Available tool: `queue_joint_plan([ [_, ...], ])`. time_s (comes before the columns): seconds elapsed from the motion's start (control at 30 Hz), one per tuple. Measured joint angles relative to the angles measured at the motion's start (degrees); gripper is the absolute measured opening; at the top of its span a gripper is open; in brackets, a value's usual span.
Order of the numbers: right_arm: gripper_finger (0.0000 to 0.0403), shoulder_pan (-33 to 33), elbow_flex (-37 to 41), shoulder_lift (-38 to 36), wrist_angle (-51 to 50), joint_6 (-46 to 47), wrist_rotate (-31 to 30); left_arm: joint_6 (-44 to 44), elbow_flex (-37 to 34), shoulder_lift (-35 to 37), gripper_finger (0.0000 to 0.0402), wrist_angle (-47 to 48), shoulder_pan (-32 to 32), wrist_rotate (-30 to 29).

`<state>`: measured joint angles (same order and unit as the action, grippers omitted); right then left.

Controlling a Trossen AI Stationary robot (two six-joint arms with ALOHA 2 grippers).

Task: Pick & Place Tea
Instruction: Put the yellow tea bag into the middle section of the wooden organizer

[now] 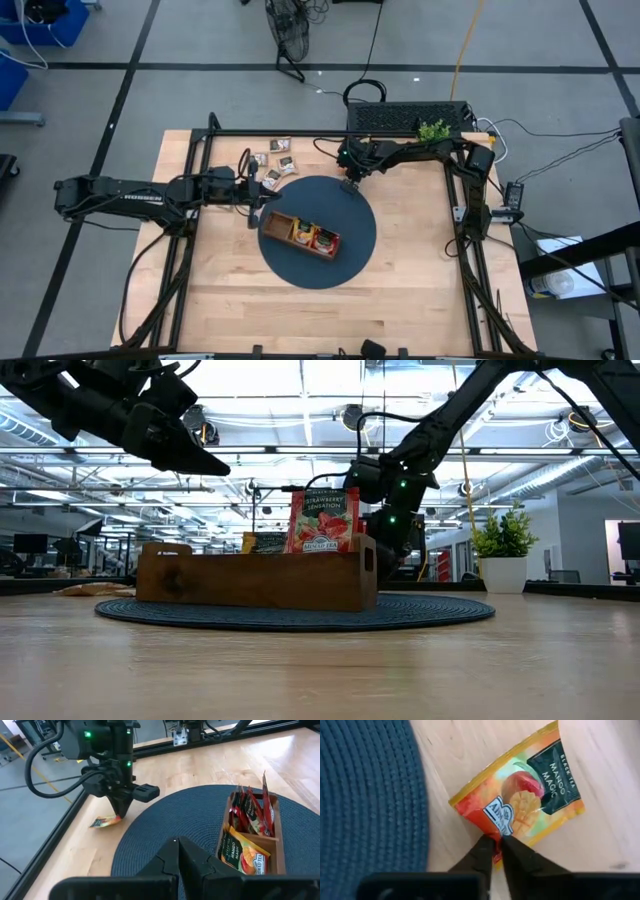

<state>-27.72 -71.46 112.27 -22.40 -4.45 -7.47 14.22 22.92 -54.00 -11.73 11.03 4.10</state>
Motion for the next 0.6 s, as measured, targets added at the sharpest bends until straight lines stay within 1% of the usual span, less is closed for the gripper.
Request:
queue_joint_plan([
  [0.03, 0.0015, 0.24, 0.01, 0.0, 0.07, -0.86, -0.14, 0.0, 0.01, 0.0, 0.0015, 0.0, 0.0, 0.0],
  [0.1, 0.0009, 1.12, 0.07, 0.02, 0.63, -2.64, -1.88, -0.37, 0.02, 0.0, 0.0015, 0.13, -0.02, 0.02],
  [0.17, 0.0006, 2.79, 0.16, -0.06, 1.28, -4.62, -6.46, -1.19, 0.02, 0.0, 0.0015, 0.13, 0.0, 0.03],
  [0.27, 0.0003, 6.83, 0.37, -0.88, 2.12, -9.14, -16.33, -2.67, 0.02, 0.0, 0.0015, 0.11, 0.0, 0.11],
  [0.4, 0.0002, 14.37, 0.24, -2.89, 6.88, -15.66, -30.62, -5.76, 0.02, -0.02, 0.0015, -1.6, 0.0, 0.15],
  [0.5, 0.0001, 20.57, 0.22, -3.04, 13.02, -21.29, -37.13, -12.06, 0.02, -0.02, 0.0015, -4.86, 0.0, -0.47],
  [0.57, 0.0001, 24.12, 0.22, -3.07, 18.53, -25.59, -39.0, -19.6, 0.1, 0.0, 0.0018, -6.27, 0.4, -2.24],
  [0.6, 0.0001, 25.69, 0.2, -3.15, 21.05, -27.3, -38.98, -22.7, 0.11, 0.0, 0.0024, -6.27, 0.8, -2.61],
])
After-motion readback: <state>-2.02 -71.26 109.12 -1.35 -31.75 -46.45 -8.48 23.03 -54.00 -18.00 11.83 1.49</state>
